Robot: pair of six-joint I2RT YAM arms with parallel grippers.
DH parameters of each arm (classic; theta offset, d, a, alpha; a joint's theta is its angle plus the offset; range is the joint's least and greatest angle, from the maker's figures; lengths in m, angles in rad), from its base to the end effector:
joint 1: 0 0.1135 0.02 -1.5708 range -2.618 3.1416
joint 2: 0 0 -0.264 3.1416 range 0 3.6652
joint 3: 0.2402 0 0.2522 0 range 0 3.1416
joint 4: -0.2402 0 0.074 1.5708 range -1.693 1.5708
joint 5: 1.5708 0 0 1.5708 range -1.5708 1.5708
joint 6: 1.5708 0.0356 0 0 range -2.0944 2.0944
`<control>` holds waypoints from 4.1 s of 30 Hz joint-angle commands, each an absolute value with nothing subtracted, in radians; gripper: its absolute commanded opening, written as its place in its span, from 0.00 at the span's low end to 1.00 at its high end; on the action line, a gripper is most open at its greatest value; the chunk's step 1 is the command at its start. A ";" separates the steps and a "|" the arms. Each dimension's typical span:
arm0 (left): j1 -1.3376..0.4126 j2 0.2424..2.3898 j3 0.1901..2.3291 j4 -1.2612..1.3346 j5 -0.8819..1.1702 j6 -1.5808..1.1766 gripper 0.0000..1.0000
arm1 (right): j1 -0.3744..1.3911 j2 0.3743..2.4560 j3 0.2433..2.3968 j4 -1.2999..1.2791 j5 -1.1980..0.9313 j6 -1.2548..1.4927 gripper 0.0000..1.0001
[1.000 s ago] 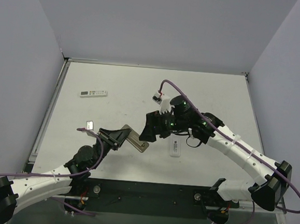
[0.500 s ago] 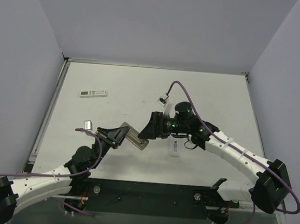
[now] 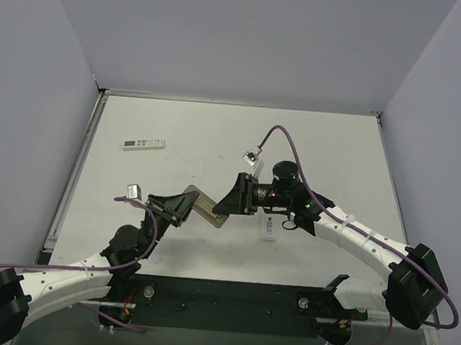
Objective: Load the batteries into the remote control
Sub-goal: Load the battery cover into the remote control, then place the remote control at the center of the board, then reset both arms
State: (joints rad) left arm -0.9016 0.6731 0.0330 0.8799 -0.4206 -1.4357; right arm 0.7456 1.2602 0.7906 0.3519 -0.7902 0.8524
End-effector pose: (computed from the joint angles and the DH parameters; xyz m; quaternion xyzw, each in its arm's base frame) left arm 0.1040 -0.1081 0.2052 -0.3177 0.5391 -0.6575 0.4197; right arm 0.1910 0.2108 0.2959 -0.2185 0.7025 0.6400 0.2214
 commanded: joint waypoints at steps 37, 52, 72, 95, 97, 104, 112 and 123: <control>-0.828 0.863 0.337 0.228 -0.198 -1.050 0.00 | 0.698 0.974 0.914 -0.334 -0.068 0.322 0.84; -0.764 1.507 0.687 0.327 0.264 -0.879 0.01 | 0.673 0.827 0.790 -0.391 0.084 0.362 0.86; -0.747 1.694 0.752 0.140 0.008 -0.871 0.96 | 0.644 0.683 0.755 -0.439 0.215 0.334 0.91; -0.465 0.392 0.848 -0.601 -0.630 -0.477 0.97 | 0.626 0.290 0.795 -0.502 0.828 0.238 0.99; -0.465 0.283 0.864 -0.594 -0.646 -0.446 0.97 | 0.626 0.250 0.799 -0.491 0.845 0.224 0.99; -0.465 0.094 0.885 -0.566 -0.669 -0.408 0.97 | 0.626 0.187 0.819 -0.459 0.868 0.169 0.99; -0.465 0.005 0.865 -0.537 -0.690 -0.387 0.97 | 0.627 0.183 0.830 -0.446 0.864 0.147 0.99; -0.465 -0.028 0.859 -0.526 -0.696 -0.387 0.97 | 0.627 0.189 0.834 -0.436 0.864 0.141 0.99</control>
State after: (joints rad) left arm -0.4686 0.0082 0.8612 -0.5495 -0.6849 -0.4053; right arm 0.6289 0.1848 0.8062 -0.4747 0.8318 0.1555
